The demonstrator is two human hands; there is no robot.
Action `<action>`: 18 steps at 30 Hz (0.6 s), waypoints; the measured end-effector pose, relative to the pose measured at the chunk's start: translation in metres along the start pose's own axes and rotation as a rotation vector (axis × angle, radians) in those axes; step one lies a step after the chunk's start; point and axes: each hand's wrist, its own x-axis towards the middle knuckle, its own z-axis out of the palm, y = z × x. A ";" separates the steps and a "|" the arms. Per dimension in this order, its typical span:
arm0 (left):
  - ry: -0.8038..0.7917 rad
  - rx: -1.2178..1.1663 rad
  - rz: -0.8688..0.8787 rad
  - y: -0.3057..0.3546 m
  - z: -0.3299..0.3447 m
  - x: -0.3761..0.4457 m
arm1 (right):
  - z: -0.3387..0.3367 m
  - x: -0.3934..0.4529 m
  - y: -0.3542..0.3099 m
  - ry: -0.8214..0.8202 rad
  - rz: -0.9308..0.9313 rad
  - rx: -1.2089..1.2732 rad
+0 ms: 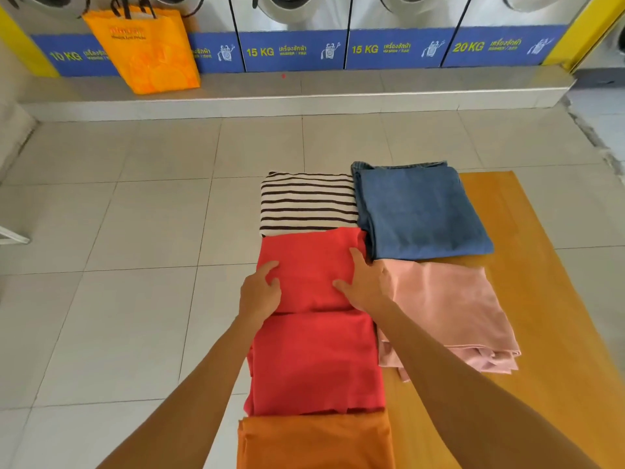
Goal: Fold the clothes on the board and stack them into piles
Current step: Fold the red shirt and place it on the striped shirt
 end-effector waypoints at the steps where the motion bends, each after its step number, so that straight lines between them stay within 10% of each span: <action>1: 0.031 0.010 0.008 -0.002 0.001 0.002 | 0.002 0.001 -0.003 0.005 -0.010 0.022; 18: -0.194 -0.087 -0.092 0.000 -0.007 0.018 | 0.002 0.009 0.001 -0.061 0.014 0.529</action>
